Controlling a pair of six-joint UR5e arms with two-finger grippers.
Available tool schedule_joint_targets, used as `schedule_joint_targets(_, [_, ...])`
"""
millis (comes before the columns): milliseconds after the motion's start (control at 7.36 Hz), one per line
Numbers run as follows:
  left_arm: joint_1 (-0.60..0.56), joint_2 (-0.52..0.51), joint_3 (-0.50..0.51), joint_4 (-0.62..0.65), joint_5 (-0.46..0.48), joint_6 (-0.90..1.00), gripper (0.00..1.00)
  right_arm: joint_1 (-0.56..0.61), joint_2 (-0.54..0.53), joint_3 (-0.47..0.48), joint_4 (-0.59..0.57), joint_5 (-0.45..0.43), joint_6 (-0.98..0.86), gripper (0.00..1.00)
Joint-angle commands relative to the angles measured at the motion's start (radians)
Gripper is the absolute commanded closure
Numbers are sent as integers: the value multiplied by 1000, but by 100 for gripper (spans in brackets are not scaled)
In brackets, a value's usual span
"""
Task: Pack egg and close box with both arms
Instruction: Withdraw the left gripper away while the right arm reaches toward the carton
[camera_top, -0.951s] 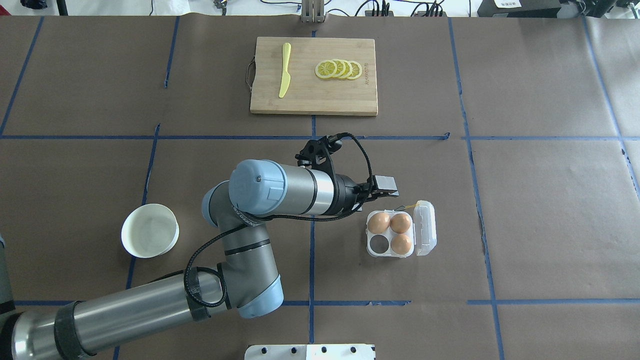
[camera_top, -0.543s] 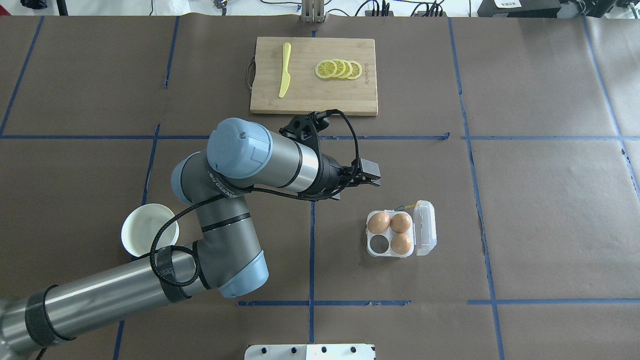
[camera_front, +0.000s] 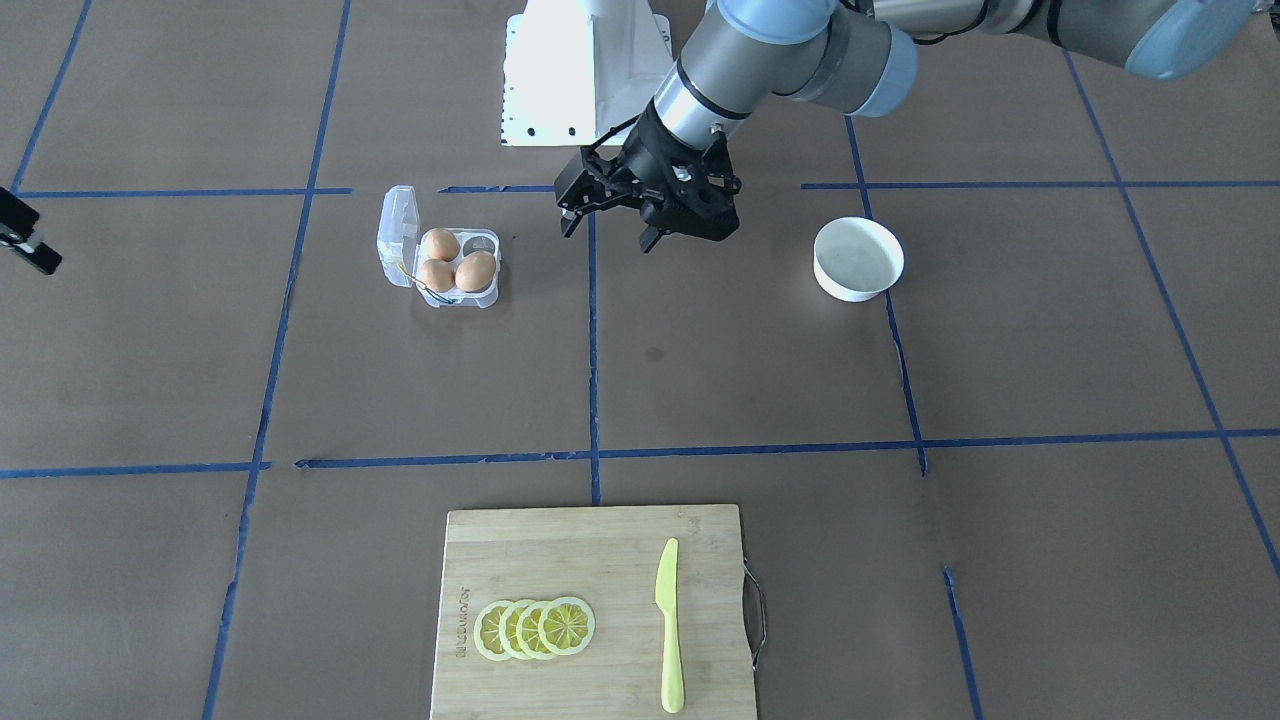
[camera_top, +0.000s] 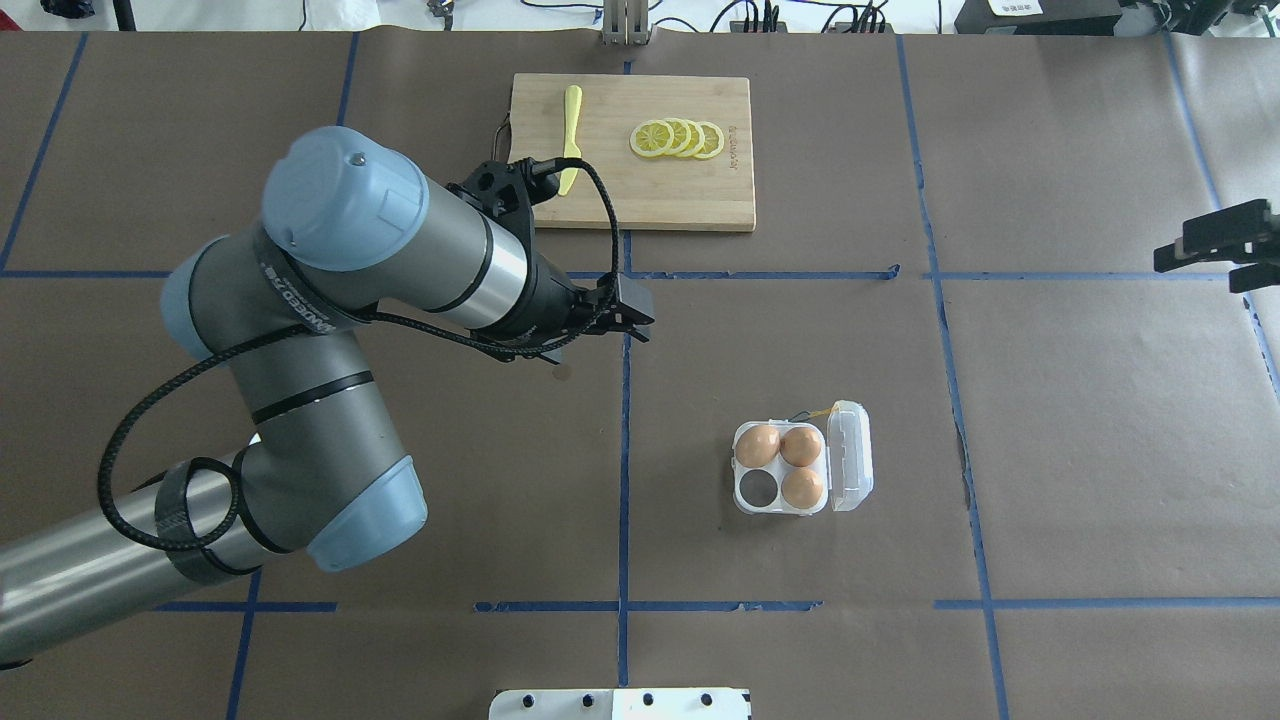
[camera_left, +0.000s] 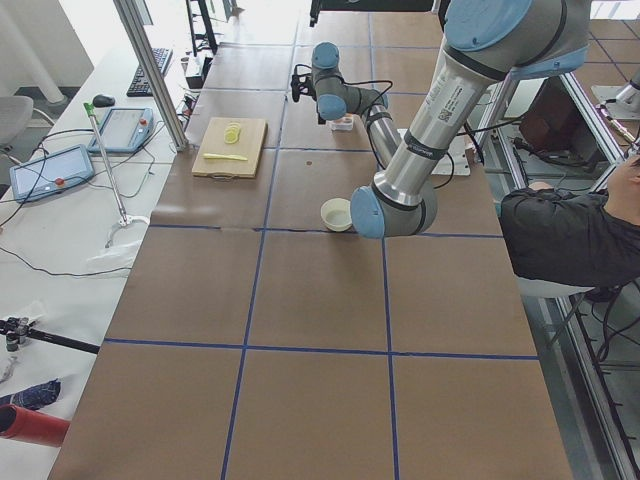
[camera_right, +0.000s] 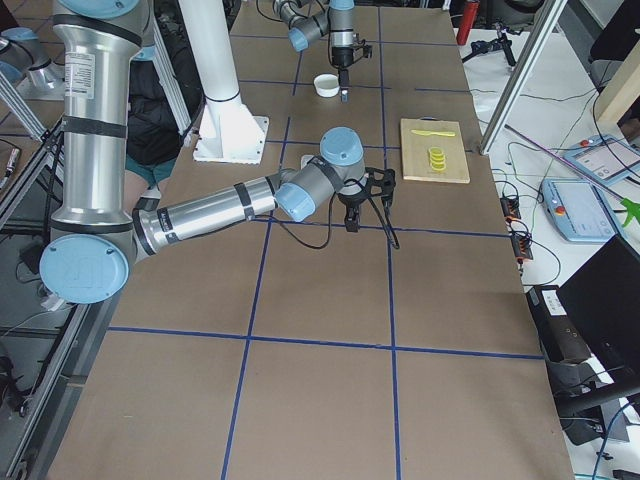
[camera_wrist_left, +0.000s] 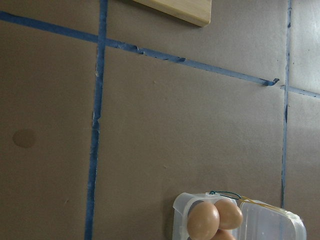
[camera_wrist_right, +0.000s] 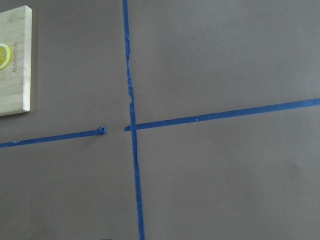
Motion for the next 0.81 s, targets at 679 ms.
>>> schedule_joint_targets(679, [-281, 108, -170, 311, -2, 405, 0, -488, 77, 20, 137, -176, 300, 100])
